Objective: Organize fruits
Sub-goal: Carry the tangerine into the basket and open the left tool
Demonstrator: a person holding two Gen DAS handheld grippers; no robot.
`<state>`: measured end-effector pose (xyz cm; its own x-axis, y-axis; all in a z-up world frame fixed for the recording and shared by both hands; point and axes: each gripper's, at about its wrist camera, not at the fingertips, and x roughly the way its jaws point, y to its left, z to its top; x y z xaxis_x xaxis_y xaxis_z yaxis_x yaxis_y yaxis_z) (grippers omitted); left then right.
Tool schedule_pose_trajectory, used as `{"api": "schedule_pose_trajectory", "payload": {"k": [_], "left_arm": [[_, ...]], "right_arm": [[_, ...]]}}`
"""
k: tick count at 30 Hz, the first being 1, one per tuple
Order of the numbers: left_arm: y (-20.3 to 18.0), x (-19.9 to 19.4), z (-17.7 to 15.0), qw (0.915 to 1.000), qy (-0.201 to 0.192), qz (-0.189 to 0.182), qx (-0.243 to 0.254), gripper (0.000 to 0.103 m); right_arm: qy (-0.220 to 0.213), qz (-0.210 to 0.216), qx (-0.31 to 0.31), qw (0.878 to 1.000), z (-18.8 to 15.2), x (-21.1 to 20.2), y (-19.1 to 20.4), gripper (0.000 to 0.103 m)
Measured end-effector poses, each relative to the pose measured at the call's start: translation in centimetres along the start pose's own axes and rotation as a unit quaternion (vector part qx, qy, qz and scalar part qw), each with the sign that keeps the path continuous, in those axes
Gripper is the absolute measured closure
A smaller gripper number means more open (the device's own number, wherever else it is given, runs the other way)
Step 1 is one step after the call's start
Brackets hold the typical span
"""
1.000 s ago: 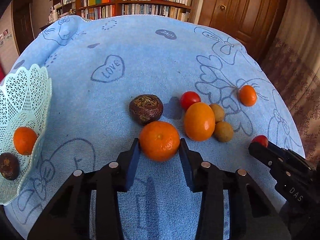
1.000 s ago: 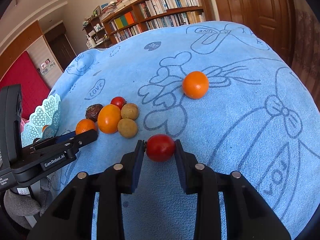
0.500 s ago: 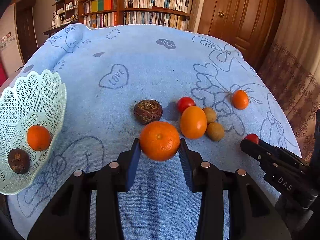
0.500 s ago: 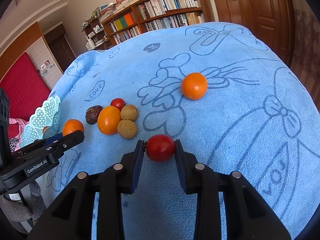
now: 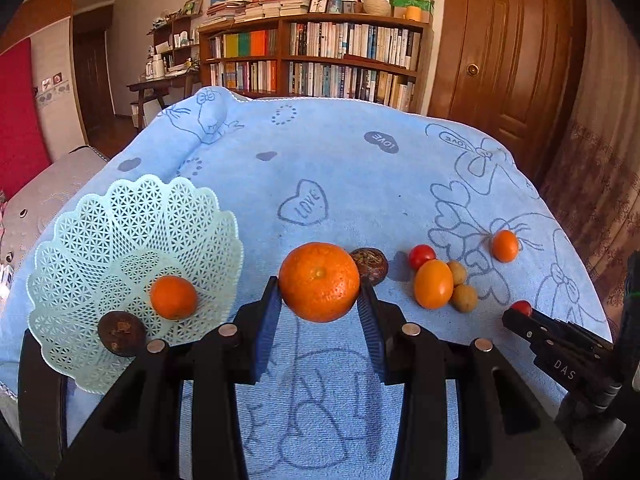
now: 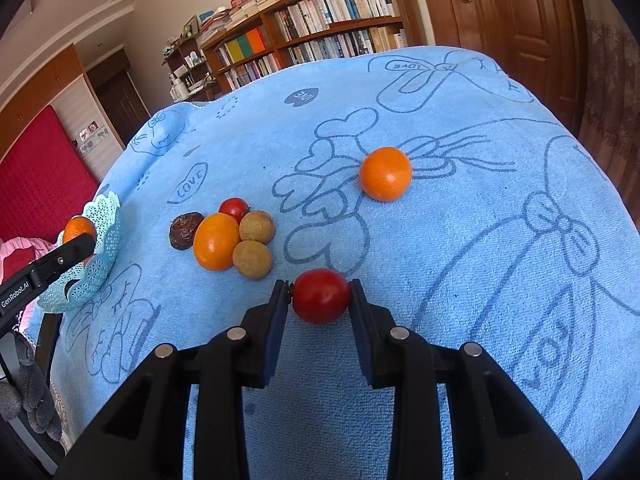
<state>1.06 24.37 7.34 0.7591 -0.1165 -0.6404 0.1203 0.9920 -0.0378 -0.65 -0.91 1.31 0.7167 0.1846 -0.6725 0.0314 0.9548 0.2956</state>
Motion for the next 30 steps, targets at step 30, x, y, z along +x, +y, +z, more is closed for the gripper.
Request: {"api": "schedule_pose_trajectory", "payload": {"k": [30], "left_arm": [[14.0,-2.7,-1.0,0.9846,-0.028,0.127,-0.116,0.04]], "right_arm": [[0.0,-0.028,-0.017,0.999,-0.1,-0.1,0.9,0.072]]}}
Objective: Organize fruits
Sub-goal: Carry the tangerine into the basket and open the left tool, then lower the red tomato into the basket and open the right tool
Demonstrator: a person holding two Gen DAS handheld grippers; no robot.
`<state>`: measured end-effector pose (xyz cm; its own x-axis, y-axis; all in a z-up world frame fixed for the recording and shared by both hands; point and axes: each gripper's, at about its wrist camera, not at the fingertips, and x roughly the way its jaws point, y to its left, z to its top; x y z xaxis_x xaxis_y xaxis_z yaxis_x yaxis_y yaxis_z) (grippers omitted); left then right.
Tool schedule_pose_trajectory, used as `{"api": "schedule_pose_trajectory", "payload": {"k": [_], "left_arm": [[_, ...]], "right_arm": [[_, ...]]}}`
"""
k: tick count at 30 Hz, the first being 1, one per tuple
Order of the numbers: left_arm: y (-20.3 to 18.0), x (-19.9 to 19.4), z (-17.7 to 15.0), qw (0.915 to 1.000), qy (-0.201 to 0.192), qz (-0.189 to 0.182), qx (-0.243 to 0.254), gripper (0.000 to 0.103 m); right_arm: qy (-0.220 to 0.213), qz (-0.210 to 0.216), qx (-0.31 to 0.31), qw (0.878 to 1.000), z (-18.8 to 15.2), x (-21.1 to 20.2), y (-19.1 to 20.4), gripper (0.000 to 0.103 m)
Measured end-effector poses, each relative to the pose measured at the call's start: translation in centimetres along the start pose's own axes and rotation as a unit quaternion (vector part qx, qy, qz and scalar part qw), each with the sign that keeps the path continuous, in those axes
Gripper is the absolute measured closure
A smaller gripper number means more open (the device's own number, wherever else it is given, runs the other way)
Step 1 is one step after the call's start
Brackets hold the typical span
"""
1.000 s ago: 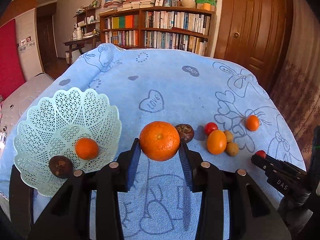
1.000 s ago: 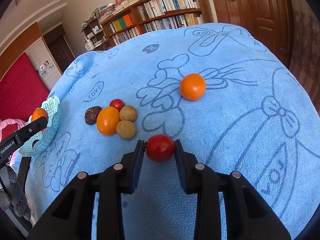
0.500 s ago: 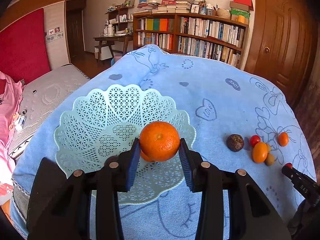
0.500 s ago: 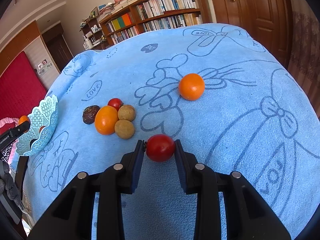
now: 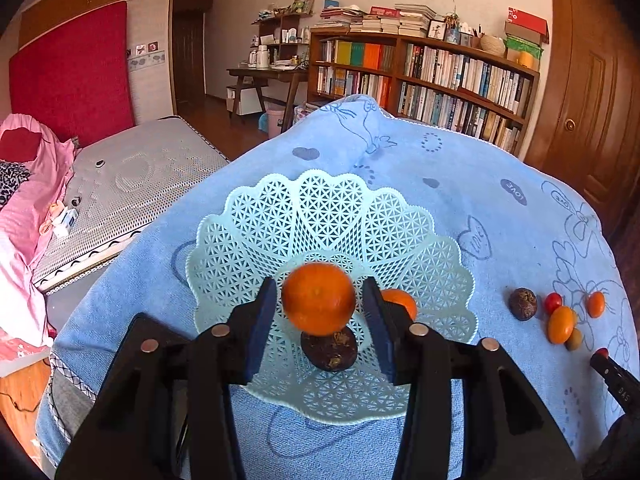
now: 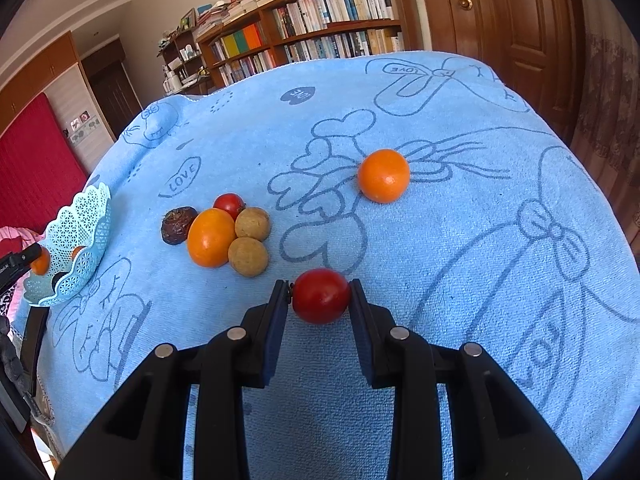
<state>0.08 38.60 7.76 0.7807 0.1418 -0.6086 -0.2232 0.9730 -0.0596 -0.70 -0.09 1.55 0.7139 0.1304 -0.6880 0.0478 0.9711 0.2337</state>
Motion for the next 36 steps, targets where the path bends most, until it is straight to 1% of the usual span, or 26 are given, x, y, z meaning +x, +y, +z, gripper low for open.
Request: {"api": "schedule_pose_trajectory", "payload": {"k": [1,3,9,12,17,19,24,27,33,36], "left_arm": [[0.3,-0.3,0.1,0.9999,-0.01,0.001,-0.007,0.034],[0.9,-0.9,0.3,0.9996,-0.026,0.008,-0.012,0.033],[2.2,-1.7,0.8,0.9988,-0.038,0.019,-0.022,0.033],[2.7,-1.8,0.9,0.9986,-0.039,0.023,-0.026,0.028],[3.6,-2.2,0.9,0.9982,-0.044,0.029,-0.03,0.026],[3.9,-2.2,0.9,0.9981,-0.044,0.028,-0.033,0.022],[5.0,-2.5,0.8,0.9975,-0.048,0.032,-0.041,0.021],[5.9,-2.5,0.7,0.9968,-0.048,0.033,-0.055,0.02],[7.4,-2.9,1.0,0.9951,-0.058,0.044,-0.068,0.02],[7.8,-3.1,1.0,0.9947,-0.059,0.04,-0.074,0.02]], "right_arm": [[-0.001,0.0,0.0,1.0,0.0,-0.1,0.1,0.072],[-0.002,0.004,0.002,1.0,0.0,-0.3,0.2,0.072],[-0.004,0.027,-0.009,1.0,0.2,-0.9,2.1,0.072],[-0.01,0.043,-0.024,0.999,0.5,-1.3,3.9,0.072],[-0.01,0.079,-0.05,0.996,1.2,-1.8,7.5,0.072],[-0.009,0.093,-0.065,0.994,1.3,-1.8,9.2,0.072],[-0.005,0.132,-0.103,0.986,1.7,-1.8,14.0,0.072],[-0.002,0.153,-0.126,0.98,1.6,-1.7,16.9,0.072],[0.0,0.182,-0.165,0.969,1.2,-1.5,22.0,0.072],[0.004,0.189,-0.175,0.966,1.1,-1.1,23.8,0.072]]}}
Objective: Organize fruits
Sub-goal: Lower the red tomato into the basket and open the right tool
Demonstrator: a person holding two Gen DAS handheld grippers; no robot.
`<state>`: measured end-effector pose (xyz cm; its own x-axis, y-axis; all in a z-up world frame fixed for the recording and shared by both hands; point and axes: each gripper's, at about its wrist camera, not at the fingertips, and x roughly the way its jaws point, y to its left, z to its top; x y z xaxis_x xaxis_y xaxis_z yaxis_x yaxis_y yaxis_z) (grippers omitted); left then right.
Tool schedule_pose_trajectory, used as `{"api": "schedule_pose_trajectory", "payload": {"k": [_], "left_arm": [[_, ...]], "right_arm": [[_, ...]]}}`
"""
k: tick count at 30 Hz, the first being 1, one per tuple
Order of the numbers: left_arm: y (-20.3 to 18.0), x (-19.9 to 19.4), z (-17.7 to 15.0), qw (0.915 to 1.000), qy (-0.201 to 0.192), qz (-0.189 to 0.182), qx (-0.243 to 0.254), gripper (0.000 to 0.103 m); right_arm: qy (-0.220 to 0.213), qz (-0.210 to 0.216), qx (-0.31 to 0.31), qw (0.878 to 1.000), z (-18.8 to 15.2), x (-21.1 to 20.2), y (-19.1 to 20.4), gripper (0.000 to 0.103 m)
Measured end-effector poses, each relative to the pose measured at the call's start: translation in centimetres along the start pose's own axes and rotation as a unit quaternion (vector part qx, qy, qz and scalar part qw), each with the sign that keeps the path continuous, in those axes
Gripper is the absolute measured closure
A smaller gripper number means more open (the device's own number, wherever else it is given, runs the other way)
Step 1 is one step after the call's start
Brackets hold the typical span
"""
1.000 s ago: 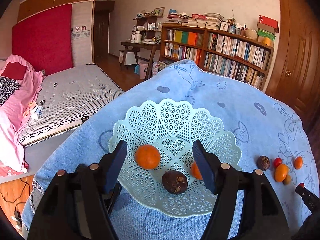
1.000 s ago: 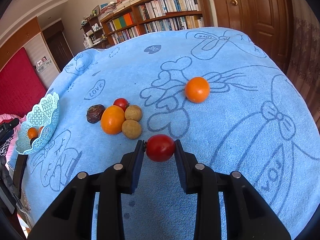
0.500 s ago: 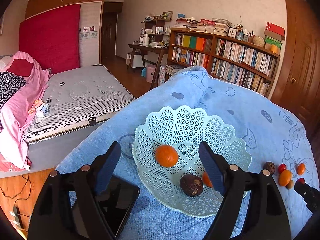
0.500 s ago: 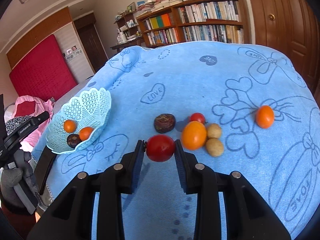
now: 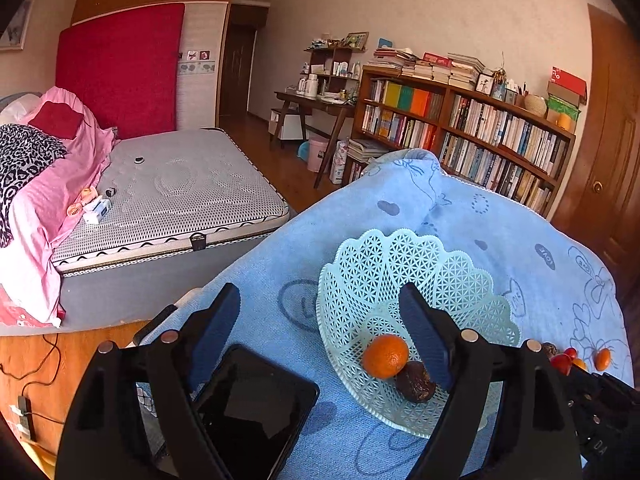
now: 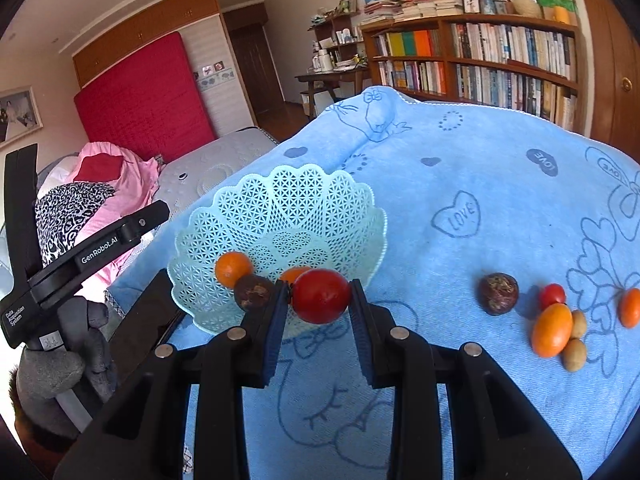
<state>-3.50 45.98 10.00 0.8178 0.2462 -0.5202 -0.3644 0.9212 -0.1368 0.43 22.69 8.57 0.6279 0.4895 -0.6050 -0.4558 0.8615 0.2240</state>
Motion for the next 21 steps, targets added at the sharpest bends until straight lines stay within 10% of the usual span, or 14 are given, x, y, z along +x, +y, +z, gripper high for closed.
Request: {"api": "schedule_pose_trajectory", "payload": {"k": [21], "left_arm": [[-0.4,0.7,-0.4,0.9997,0.018,-0.014,-0.004,0.004]], "right_arm": [[0.006,0.001,0.033,0.999,-0.6,1.9,-0.7,0.06]]}}
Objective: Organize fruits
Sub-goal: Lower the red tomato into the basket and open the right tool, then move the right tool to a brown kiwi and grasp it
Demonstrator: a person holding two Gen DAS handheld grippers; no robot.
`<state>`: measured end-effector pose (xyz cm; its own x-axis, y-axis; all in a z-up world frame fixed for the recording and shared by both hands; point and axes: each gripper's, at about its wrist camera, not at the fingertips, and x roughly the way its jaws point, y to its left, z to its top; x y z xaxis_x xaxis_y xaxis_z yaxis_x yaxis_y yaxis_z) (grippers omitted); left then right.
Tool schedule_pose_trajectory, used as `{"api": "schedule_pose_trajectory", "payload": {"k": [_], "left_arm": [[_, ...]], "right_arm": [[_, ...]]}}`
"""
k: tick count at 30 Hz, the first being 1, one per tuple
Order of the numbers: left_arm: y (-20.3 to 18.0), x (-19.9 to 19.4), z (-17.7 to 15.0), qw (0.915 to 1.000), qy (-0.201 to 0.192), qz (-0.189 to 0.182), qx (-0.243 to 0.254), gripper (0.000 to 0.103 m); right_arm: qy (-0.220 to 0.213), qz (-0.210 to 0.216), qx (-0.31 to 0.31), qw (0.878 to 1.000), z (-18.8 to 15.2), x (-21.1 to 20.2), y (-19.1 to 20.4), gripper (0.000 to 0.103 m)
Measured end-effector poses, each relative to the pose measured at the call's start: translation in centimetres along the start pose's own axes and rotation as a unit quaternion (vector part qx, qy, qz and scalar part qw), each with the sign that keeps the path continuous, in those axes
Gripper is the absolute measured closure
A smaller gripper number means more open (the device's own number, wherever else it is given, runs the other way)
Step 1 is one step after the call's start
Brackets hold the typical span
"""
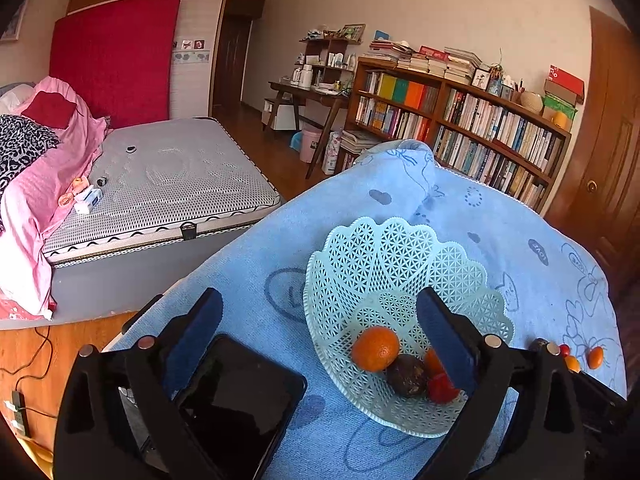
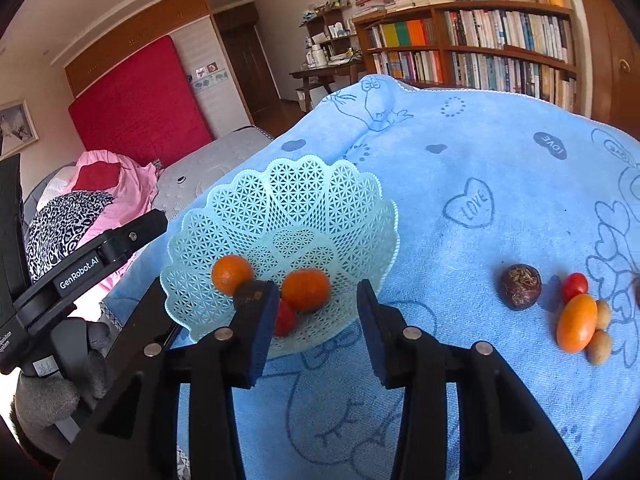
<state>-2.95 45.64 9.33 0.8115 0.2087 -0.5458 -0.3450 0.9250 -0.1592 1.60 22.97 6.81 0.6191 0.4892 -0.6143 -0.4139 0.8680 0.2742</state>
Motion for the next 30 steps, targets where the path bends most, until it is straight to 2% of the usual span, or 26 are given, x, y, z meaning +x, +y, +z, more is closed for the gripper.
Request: {"api": "schedule_pose_trajectory", "payload": {"k": [2,7,15,30], "left_arm": [[-0.2,0.0,0.0,1.0,0.002,-0.002,0.001,0.004],[-0.8,0.1,-0.2,0.9999,0.006,-0.005,0.007,0.003],[-1.3,0.1,-0.5,0.9998,0.01,-0.015,0.005,0.003],[-4.2,-0.8,-1.4,0.9984,0.005,-0.04,0.041,0.003]], "right_arm": [[-0.002,-0.006,0.008,1.0,-0.2,-0.1,-0.6,0.055],[-0.004,-0.015,0.025,1.0,-0.6,-0.4,-1.9,0.052],[-0.007,-0.031,0.044,0.999,-1.4,-1.4,-4.1,0.052],[-0.02,-0.084,0.095,0.992,-3.4,-4.5,-10.3,0.051]]}}
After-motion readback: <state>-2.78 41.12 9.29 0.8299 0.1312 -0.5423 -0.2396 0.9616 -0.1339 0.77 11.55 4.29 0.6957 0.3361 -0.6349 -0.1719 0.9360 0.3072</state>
